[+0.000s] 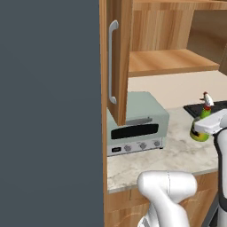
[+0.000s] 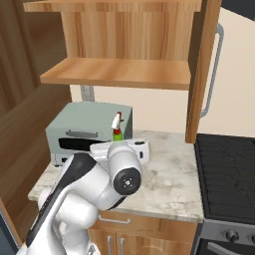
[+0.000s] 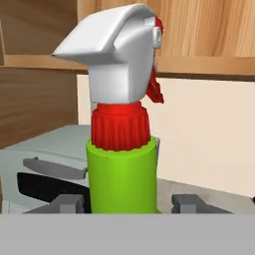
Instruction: Move the cutting board and knife to the sink. Then move spray from the cabinet to the counter.
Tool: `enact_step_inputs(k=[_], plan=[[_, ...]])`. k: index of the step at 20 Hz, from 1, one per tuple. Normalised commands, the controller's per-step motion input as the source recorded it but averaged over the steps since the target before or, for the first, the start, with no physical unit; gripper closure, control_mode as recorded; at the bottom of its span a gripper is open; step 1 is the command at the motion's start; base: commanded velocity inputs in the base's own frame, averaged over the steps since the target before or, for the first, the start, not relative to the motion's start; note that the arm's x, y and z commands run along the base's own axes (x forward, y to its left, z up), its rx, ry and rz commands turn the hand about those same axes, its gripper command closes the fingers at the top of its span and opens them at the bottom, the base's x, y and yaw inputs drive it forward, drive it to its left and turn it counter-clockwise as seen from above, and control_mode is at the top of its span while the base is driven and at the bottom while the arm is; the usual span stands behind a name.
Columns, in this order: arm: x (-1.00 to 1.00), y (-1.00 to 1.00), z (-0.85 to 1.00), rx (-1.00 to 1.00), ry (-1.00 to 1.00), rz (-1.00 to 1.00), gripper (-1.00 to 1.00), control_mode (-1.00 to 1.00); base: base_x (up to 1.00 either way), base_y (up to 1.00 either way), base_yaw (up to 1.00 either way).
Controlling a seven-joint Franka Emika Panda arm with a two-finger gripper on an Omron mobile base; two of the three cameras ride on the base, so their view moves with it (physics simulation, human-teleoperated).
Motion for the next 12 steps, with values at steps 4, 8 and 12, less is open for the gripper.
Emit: enact_step_inputs(k=[4,8,12], plan=[[0.06,-0.09,-0.6,0.01,0.01,0.1,1.0,-1.0,0.0,0.0,0.0],[0.08,0.0,-0.64,0.01,0.0,0.07,1.0,-1.0,0.0,0.0,0.0],[0.13,-0.01,-0.55,0.0,-0.03,0.04,1.0,-1.0,0.0,0.0,0.0]])
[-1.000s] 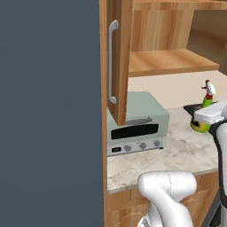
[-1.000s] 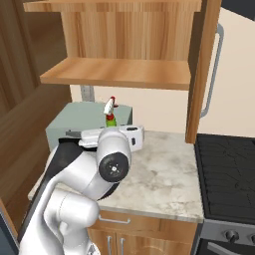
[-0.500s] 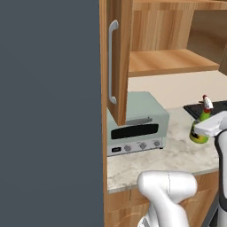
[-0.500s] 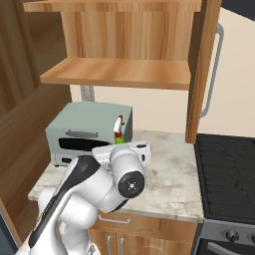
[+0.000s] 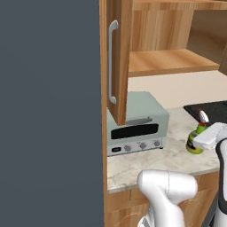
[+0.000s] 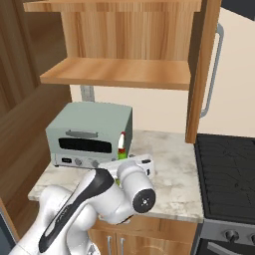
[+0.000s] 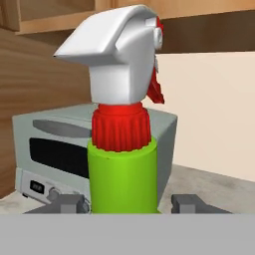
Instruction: Move the cutting board and knife to the sink. Then move spray from the cabinet to the counter.
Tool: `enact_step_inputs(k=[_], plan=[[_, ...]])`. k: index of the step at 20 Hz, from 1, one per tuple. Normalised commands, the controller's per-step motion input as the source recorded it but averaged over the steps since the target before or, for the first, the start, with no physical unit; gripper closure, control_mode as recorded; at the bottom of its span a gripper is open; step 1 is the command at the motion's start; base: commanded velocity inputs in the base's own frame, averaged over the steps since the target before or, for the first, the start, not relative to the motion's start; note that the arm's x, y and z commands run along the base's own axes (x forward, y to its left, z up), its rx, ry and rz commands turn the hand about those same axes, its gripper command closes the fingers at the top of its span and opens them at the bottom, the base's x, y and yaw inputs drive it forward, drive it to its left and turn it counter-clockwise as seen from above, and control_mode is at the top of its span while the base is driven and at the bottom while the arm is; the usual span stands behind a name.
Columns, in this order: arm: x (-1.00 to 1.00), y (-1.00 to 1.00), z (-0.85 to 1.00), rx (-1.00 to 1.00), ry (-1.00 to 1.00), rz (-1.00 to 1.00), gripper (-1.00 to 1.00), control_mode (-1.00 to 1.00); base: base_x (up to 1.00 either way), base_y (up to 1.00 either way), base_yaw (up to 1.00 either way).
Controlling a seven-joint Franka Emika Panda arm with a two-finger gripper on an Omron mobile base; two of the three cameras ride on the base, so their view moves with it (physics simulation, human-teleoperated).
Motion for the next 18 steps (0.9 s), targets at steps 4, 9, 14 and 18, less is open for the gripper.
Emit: enact_step_inputs(k=[4,9,14,18], plan=[[0.18,-0.02,-0.46,0.0,-0.01,0.05,1.0,-1.0,0.0,0.0,0.0],[0.2,-0.04,-0.38,0.0,0.04,0.08,1.0,-1.0,0.0,0.0,0.0],[0.19,-0.08,-0.34,0.0,0.05,0.11,1.0,-1.0,0.0,0.0,0.0],[0.11,-0.07,-0.38,0.01,-0.02,0.12,1.0,-1.0,0.0,0.0,0.0]])
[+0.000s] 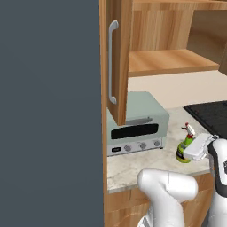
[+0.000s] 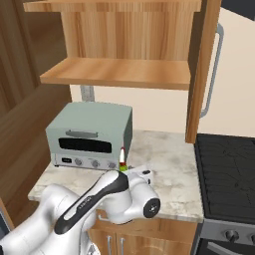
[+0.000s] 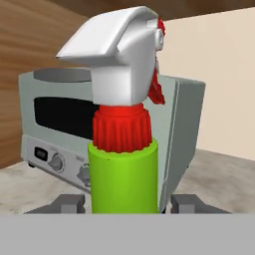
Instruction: Move the cutting board and knife to the sink. Then move spray from the cabinet to the counter.
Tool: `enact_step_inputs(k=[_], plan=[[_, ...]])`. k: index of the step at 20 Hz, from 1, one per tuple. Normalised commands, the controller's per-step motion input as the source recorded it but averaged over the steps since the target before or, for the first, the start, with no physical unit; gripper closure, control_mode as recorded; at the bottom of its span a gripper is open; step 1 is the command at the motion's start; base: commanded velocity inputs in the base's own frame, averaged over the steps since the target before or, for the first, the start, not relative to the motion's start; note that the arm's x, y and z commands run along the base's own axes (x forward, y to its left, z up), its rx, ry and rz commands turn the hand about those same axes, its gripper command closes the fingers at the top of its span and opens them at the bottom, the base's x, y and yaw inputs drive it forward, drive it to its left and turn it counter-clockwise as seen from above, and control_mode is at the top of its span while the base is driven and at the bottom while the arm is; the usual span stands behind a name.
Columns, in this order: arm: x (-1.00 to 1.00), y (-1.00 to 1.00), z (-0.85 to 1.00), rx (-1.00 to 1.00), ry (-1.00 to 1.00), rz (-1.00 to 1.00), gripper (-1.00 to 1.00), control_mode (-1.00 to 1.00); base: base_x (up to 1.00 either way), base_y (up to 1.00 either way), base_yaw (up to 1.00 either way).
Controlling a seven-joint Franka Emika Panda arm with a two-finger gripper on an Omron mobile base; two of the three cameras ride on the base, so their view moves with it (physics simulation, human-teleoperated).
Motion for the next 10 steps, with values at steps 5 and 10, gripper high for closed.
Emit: enact_step_inputs(k=[5,10], plan=[[0.15,-0.05,-0.3,0.0,-0.03,0.12,1.0,-1.0,0.0,0.0,0.0],[0.25,-0.05,-0.21,0.0,-0.01,0.12,1.0,-1.0,0.0,0.0,0.0]])
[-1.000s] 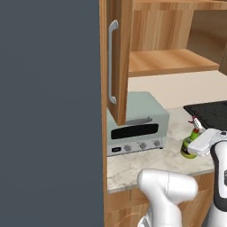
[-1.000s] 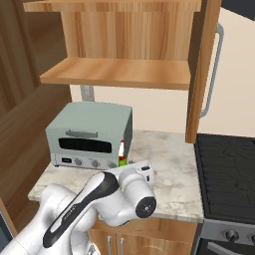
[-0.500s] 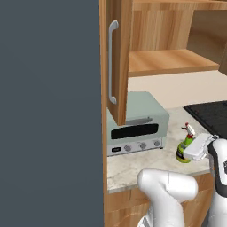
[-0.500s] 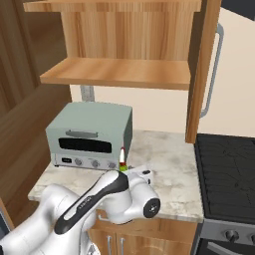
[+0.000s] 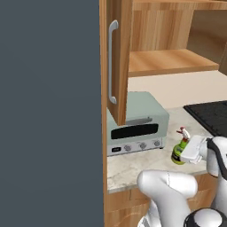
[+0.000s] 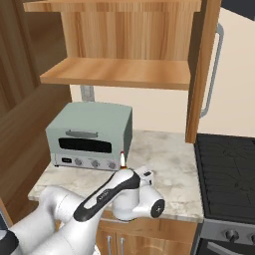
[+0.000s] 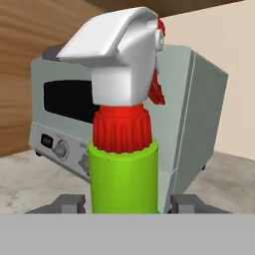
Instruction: Move the cutting board and knife to the sink. Then move spray from the cabinet to the counter.
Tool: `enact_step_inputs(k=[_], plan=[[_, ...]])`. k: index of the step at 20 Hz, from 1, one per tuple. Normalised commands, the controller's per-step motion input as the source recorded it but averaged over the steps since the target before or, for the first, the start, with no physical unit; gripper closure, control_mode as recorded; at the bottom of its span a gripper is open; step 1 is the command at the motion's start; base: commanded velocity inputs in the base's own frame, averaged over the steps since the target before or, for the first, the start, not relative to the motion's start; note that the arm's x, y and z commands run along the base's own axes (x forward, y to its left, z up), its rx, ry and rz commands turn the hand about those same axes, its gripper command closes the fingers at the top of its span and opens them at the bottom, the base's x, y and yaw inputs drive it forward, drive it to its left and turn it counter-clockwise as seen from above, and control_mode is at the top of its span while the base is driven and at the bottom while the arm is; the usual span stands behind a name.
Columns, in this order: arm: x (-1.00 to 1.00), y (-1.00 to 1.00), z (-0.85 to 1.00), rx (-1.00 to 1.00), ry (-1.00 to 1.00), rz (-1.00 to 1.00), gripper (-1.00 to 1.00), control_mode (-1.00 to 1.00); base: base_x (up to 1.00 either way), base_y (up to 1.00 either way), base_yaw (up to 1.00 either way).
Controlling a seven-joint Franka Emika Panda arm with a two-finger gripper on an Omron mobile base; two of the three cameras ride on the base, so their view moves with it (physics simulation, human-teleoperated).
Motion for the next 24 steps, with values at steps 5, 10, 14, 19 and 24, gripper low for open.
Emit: enact_step_inputs(k=[5,10,14,19,24], plan=[[0.24,-0.06,-0.2,0.0,0.0,0.11,1.0,-1.0,0.0,0.0,0.0],[0.18,-0.05,-0.29,0.0,0.0,0.1,1.0,-1.0,0.0,0.0,0.0],[0.1,-0.02,-0.35,0.0,0.0,0.07,1.0,-1.0,0.0,0.0,0.0],[-0.03,0.0,-0.4,0.0,0.0,0.04,1.0,-1.0,0.0,0.0,0.0],[-0.03,0.03,-0.43,-0.02,0.0,0.02,1.0,-1.0,0.0,0.0,0.0]])
